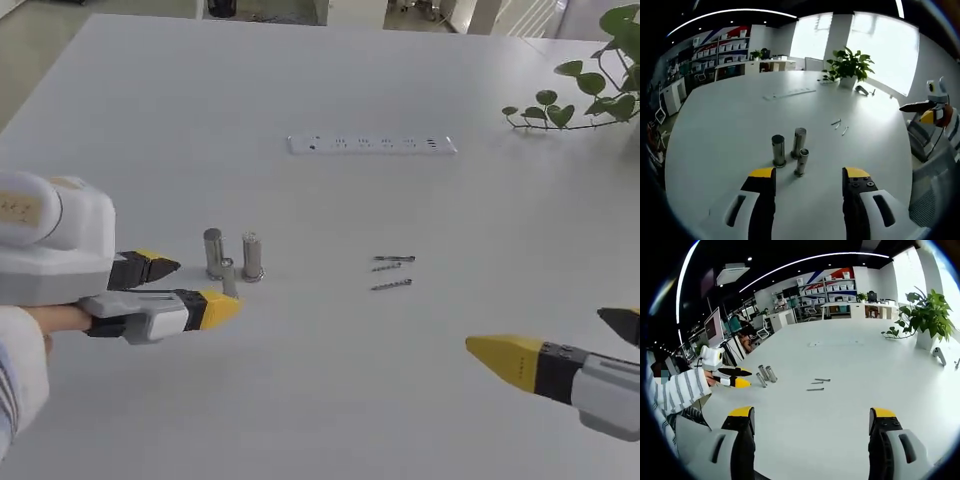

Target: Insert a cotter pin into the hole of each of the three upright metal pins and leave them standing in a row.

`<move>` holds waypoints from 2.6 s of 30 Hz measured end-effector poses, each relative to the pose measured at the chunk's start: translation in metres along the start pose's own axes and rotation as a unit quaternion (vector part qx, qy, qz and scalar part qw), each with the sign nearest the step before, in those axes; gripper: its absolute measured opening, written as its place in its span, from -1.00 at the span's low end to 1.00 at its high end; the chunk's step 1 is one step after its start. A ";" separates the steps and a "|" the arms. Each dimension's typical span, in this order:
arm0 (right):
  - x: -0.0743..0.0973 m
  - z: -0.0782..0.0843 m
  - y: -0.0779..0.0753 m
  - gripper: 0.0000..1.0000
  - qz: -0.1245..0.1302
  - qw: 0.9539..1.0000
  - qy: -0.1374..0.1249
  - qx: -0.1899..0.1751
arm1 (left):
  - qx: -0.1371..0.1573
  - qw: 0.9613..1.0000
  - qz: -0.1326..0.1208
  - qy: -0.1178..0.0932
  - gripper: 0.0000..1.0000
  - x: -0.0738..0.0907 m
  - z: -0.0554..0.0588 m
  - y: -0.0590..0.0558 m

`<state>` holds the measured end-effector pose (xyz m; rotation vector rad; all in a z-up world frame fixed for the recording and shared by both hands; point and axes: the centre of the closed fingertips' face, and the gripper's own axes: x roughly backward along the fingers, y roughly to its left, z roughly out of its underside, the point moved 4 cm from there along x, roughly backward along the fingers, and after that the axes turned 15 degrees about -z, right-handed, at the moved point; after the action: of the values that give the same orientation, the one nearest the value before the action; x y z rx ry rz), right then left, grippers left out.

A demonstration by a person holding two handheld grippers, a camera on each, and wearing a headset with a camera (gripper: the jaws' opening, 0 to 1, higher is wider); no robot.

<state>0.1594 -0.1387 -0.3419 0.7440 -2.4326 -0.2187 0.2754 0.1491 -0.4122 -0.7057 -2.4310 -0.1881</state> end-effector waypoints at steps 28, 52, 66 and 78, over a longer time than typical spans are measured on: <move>0.001 0.007 0.000 0.87 0.000 1.000 0.004 -0.010 | 0.017 0.999 -0.016 0.028 -0.57 -0.046 0.005 -0.004; 0.000 0.004 0.007 0.87 -0.010 1.000 -0.006 -0.006 | -0.067 0.996 -0.055 0.021 -0.90 -0.045 0.009 -0.003; 0.001 0.000 0.009 0.87 -0.023 0.999 -0.023 -0.005 | -0.048 0.997 -0.057 0.012 -0.90 -0.018 -0.001 -0.012; -0.003 -0.003 0.010 0.87 -0.028 0.999 -0.023 0.002 | -0.053 0.996 -0.068 0.005 -0.90 0.010 0.001 -0.025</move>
<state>0.1587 -0.1286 -0.3380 0.8186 -2.4579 -0.2567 0.2551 0.1322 -0.4062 -0.5836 -2.4751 -0.3762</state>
